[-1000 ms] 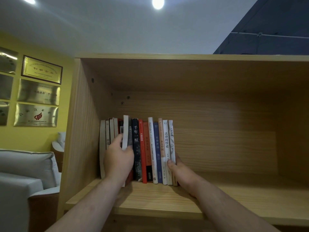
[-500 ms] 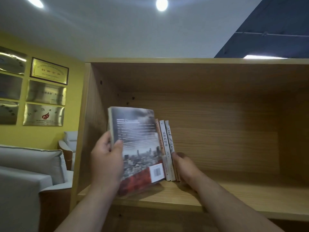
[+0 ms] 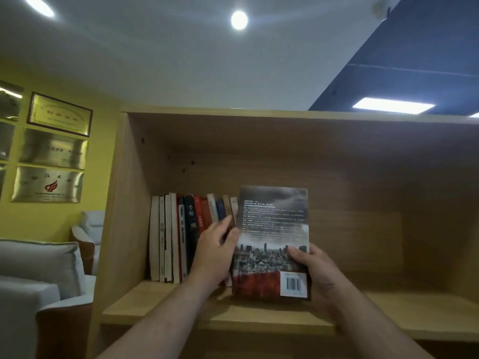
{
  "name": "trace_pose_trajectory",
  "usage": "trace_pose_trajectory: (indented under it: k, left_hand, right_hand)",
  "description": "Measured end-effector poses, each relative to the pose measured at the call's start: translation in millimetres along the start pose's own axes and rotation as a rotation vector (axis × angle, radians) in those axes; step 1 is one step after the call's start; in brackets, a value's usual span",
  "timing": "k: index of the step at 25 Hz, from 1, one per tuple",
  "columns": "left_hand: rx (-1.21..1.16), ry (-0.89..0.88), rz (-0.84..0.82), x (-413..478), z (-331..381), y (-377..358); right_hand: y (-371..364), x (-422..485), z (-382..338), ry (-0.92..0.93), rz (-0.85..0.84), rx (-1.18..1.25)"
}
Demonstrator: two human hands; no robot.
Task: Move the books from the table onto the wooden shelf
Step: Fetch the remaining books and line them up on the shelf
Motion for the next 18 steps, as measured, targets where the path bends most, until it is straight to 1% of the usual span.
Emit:
trace_pose_trajectory:
  k: [1,2,3,4,6,8,10,11,13,14,16,18]
  left_hand:
    - [0.351,0.004,-0.034,2,-14,0]
    - [0.607,0.012,-0.067,2,-27,-1]
    - [0.738,0.031,-0.105,2,-36,-2]
    - [0.786,0.049,-0.134,1,-44,-4]
    - [0.8,0.064,-0.162,1,-49,-11]
    - [0.81,0.07,-0.153,3,-49,-12]
    - [0.797,0.091,-0.141,4,-51,-11]
    - [0.777,0.092,-0.135,4,-51,-11]
    - [0.66,0.084,-0.116,3,-50,-10]
    - [0.57,0.084,-0.09,3,-50,-7]
    - [0.369,0.095,0.014,5,-53,2]
    - [0.2,0.116,0.116,7,-57,13]
  right_hand:
    - [12,-3,-8,0.041,0.066,-0.031]
    - [22,-6,-17,0.085,0.127,-0.056]
    - [29,-8,-27,0.132,0.178,-0.047]
    - [36,-10,-35,0.181,0.231,-0.018]
    - [41,-12,-45,0.251,0.338,-0.008]
    - [37,-9,-47,0.275,0.435,-0.149]
    - [22,-5,-44,0.267,0.464,-0.336]
    - [13,1,-39,0.248,0.449,-0.417]
    - [-8,13,-26,0.203,0.354,-0.529]
    - [-20,19,-18,0.178,0.294,-0.543]
    - [-39,27,-3,0.152,0.193,-0.512]
    - [-44,38,7,0.131,0.139,-0.517]
Point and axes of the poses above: each hand's wrist, its own x-axis towards the middle knuckle, its own y-axis out of the back of the hand, z = x × y, the point moved 7 cm from there along x, towards the middle knuckle, and after that the axes turned 8 degrees about -z, right-handed, at the moved point
